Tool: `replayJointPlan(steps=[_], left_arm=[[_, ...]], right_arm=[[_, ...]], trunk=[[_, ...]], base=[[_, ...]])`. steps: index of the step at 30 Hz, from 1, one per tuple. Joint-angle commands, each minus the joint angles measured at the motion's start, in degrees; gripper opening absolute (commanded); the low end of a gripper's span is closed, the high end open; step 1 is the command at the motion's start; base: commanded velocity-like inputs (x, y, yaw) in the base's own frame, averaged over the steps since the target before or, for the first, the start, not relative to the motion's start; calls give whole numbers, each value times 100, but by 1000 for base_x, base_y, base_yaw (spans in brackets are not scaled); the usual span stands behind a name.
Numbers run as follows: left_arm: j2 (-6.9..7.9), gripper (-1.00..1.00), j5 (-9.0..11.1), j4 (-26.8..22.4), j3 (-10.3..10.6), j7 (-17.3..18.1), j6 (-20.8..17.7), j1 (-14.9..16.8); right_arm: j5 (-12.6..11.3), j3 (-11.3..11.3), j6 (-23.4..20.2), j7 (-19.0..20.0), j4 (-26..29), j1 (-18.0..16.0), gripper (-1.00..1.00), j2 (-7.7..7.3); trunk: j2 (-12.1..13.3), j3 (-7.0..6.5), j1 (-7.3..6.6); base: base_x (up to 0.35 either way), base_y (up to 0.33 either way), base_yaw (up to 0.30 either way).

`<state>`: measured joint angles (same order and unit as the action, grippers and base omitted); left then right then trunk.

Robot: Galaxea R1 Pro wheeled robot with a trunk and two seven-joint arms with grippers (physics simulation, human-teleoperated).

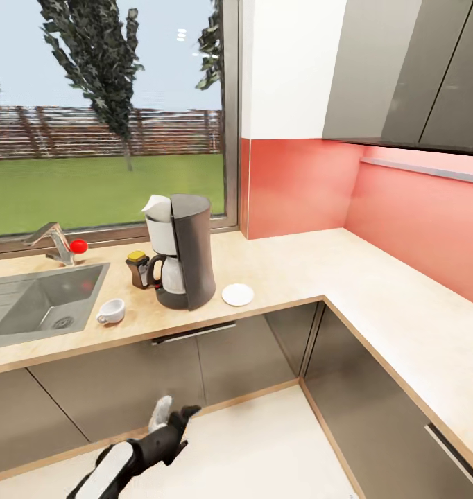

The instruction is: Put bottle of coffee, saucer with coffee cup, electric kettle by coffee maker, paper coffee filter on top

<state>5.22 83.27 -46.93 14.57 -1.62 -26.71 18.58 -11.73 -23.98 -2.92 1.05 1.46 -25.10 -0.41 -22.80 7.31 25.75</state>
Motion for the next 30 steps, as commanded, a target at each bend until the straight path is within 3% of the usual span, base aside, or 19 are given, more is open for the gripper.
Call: replayJointPlan(steps=[1, 2, 4, 6, 7, 10, 12, 17, 30], left_arm=[[137, 100, -592, 127, 17, 167, 70, -224], [235, 100, -1560, 455, 7, 318, 361, -430], [278, 100, -2980, 1206, 12, 402, 1263, -576], [266, 100, -3952, 1718, 15, 402, 2163, -606], [261, 100, -4192, 1840, 14, 394, 2399, -611], [242, 100, -5508, 2736, -36, 364, 3782, -624], [274, 100, -5903, 3222, -73, 358, 4352, -627], [298, 100, -6045, 3467, -64, 356, 4551, -628], [242, 100, -6050, 3533, -67, 356, 4572, -628]], right_arm=[[-60, -47, -28, 10, 15, -3, 100, -7], [-64, -46, -18, 10, 17, -3, 100, -10], [-66, -46, -4, 9, 17, -4, 100, -11], [-69, -45, 3, 5, 19, -2, 100, -16], [-71, -45, 5, 4, 20, -1, 100, -17], [-89, -42, 9, 2, 20, -2, 100, -12], [-103, -38, 16, 5, 21, -2, 100, -5], [-107, -35, 15, 4, 27, -4, 100, 6], [-93, -36, 3, 0, 21, -3, 100, 23]], trunk=[[-12, 10, 4], [-12, 10, 4], [-12, 11, 4], [-12, 14, 4], [-12, 17, 4], [-12, 27, 4], [-12, 34, 4], [-12, 53, 4], [-12, 104, 4]], base=[[0, 0, 0], [0, 0, 0], [0, 0, 10], [0, 0, 101], [0, 0, 171], [0, 0, 206], [0, 0, 236], [0, 0, 244], [0, 0, 257]])
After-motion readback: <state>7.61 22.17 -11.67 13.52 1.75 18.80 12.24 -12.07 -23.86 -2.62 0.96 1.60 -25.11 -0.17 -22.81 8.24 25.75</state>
